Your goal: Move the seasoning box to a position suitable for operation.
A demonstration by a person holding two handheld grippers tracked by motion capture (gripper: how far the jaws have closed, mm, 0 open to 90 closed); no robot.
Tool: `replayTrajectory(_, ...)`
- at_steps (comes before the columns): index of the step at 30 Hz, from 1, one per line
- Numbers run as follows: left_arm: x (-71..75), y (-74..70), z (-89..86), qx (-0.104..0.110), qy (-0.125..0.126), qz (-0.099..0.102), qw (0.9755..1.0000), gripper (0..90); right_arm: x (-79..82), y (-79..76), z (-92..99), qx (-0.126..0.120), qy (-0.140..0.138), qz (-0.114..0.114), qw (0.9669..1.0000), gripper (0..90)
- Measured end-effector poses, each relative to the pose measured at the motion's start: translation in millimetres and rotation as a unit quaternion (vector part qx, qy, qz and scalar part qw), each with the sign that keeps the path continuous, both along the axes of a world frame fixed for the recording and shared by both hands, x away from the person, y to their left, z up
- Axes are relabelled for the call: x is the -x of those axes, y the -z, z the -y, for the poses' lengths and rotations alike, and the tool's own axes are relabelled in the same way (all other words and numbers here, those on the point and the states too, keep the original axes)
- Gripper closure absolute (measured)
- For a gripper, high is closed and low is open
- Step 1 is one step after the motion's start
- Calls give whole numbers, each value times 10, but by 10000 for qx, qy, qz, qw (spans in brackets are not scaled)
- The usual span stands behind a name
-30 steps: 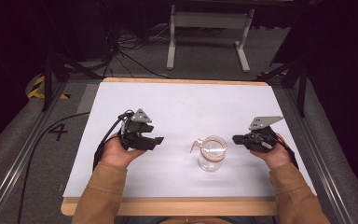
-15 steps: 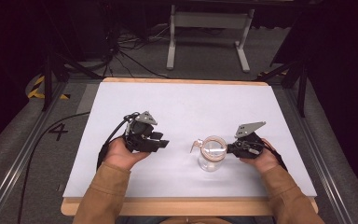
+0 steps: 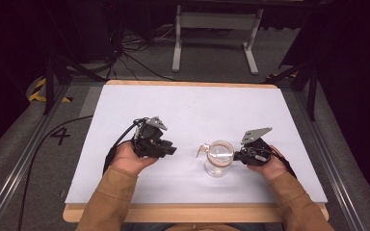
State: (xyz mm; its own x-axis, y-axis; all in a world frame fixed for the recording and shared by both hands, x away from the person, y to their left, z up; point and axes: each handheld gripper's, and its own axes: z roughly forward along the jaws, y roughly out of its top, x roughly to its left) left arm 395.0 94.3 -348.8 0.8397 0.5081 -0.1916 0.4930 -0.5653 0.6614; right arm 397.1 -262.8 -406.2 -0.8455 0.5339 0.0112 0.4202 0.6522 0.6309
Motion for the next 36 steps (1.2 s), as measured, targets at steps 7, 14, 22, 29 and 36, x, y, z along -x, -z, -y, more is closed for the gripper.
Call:
replayTrajectory(7, -41, 53, 113, -251, 214, 12, 9995, 768, 67, 45, -60, 42, -113, -87, 9999, 893)
replayTrajectory(14, -60, 154, 294, -437, 646, 27, 9970, 838, 147, 83, -140, 41, -386, -218, 9990, 894)
replayTrajectory(22, -110, 257, 406, -473, 605, 9, 9970, 861, 154, 93, -104, -50, -382, -243, 9990, 893)
replayTrajectory(29, -166, 416, 506, -395, 553, -105, 9976, 890, 168, 59, -57, -182, -365, -120, 9991, 893)
replayTrajectory(36, -181, 475, 573, -465, 521, -103, 9975, 890, 183, 43, -47, -241, -369, -1, 9990, 893)
